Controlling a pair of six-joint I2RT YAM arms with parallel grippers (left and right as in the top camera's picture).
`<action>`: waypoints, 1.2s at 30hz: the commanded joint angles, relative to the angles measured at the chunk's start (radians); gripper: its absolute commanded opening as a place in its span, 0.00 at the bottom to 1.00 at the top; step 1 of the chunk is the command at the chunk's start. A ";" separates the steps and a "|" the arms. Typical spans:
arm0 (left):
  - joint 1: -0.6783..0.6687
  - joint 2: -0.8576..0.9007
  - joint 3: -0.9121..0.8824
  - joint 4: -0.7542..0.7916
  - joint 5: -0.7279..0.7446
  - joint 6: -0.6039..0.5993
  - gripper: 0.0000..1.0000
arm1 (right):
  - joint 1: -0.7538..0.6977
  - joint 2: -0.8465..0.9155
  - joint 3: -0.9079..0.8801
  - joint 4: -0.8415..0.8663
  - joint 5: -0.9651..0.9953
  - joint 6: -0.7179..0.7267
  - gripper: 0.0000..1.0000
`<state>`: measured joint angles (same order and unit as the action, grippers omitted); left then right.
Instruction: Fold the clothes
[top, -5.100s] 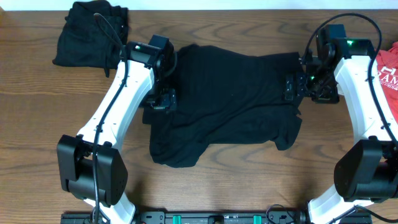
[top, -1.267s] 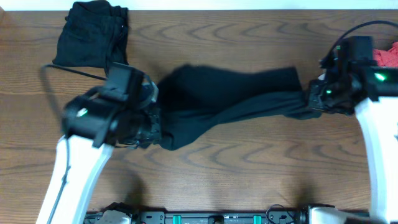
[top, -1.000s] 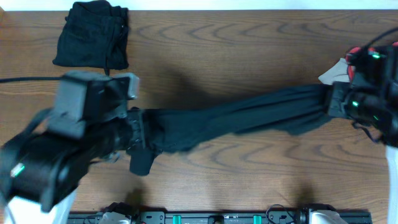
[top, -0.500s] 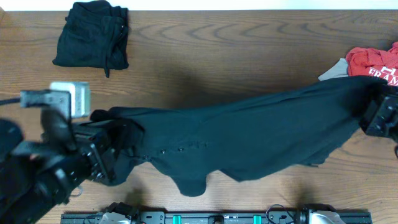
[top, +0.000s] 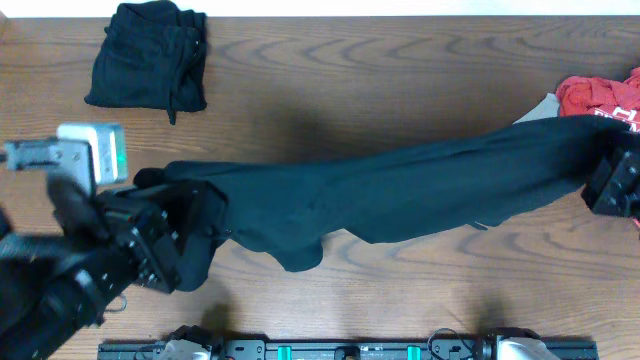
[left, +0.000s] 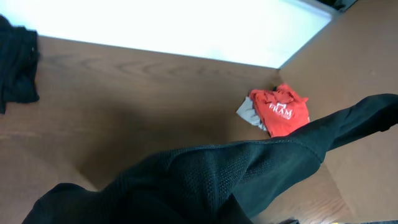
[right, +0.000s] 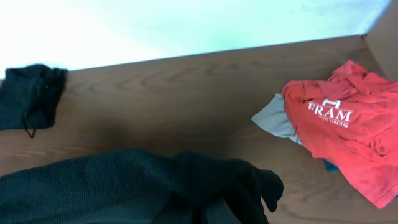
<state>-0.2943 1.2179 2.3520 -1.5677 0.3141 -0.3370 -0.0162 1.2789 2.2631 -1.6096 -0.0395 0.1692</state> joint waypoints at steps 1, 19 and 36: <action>0.007 0.075 0.012 0.001 -0.020 0.005 0.06 | -0.002 0.061 0.012 0.004 0.032 -0.029 0.01; 0.132 0.645 0.012 0.658 -0.143 0.121 0.06 | -0.003 0.554 0.012 0.664 -0.055 -0.036 0.01; 0.187 0.635 -0.008 0.430 -0.203 0.228 0.06 | -0.003 0.583 0.011 0.570 -0.055 -0.151 0.01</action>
<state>-0.1204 1.8568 2.3508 -1.0489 0.1497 -0.1253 -0.0162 1.8679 2.2646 -0.9714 -0.1165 0.0467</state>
